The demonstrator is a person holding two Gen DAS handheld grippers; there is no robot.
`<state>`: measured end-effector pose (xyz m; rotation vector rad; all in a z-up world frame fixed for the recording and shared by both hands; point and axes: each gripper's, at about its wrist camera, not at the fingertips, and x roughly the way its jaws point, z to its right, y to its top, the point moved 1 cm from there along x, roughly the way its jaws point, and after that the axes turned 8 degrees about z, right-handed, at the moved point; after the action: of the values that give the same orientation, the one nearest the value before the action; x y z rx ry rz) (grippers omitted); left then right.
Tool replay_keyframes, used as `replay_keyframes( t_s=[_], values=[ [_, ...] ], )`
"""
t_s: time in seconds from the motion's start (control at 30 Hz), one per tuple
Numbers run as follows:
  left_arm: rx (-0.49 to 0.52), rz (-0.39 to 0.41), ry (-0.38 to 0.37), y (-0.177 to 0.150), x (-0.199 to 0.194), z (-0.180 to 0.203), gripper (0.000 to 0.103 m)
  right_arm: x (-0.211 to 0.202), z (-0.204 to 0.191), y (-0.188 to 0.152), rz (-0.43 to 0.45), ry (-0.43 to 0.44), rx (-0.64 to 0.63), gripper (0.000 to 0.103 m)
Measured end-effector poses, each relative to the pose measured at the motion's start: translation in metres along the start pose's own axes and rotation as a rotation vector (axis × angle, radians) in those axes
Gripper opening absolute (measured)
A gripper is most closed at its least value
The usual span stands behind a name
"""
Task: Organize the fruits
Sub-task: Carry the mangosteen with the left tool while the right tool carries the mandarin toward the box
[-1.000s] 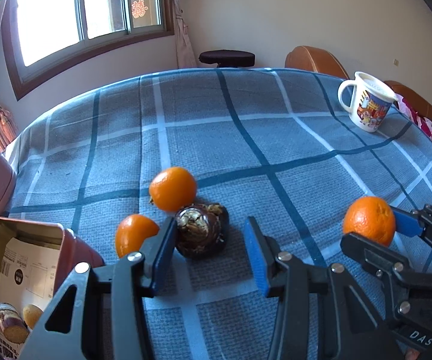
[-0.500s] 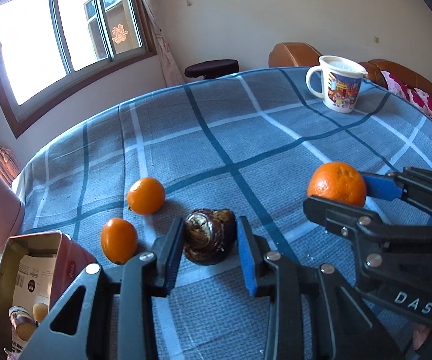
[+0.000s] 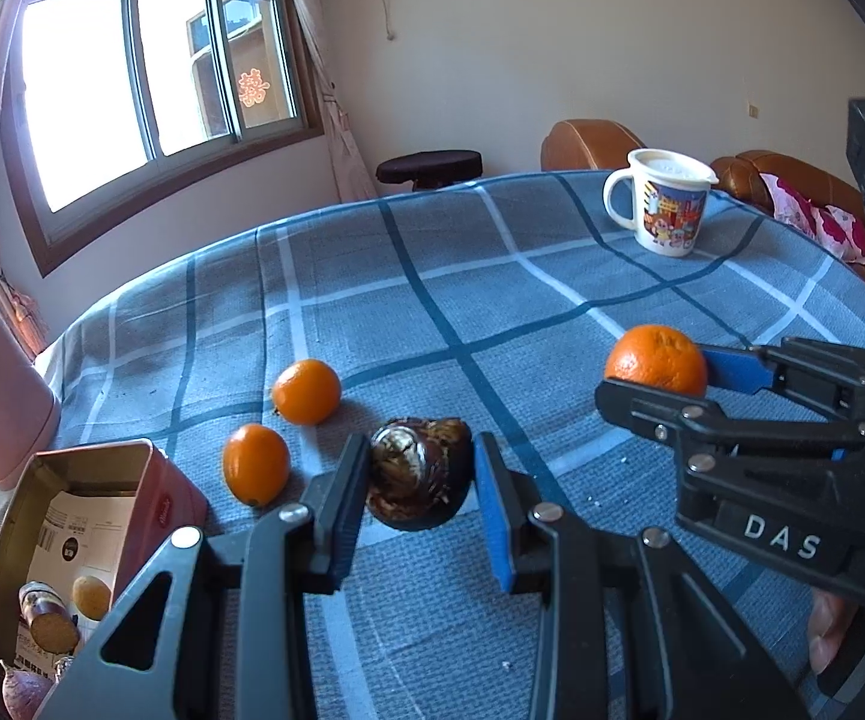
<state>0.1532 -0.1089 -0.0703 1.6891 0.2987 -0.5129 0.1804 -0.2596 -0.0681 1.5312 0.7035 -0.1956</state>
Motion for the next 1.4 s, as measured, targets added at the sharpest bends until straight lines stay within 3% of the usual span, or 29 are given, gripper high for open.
replay_keyframes(
  t_s=[0.53,1.4],
  values=[
    [-0.044,0.113,0.014,0.001,-0.022,-0.011,0.036,-0.012,-0.003,0.001,0.060,0.012,-0.015,0.050],
    [-0.108,0.203,0.010,0.000,-0.040,-0.022,0.036,-0.031,-0.009,0.002,0.158,0.031,-0.045,0.050]
  ],
)
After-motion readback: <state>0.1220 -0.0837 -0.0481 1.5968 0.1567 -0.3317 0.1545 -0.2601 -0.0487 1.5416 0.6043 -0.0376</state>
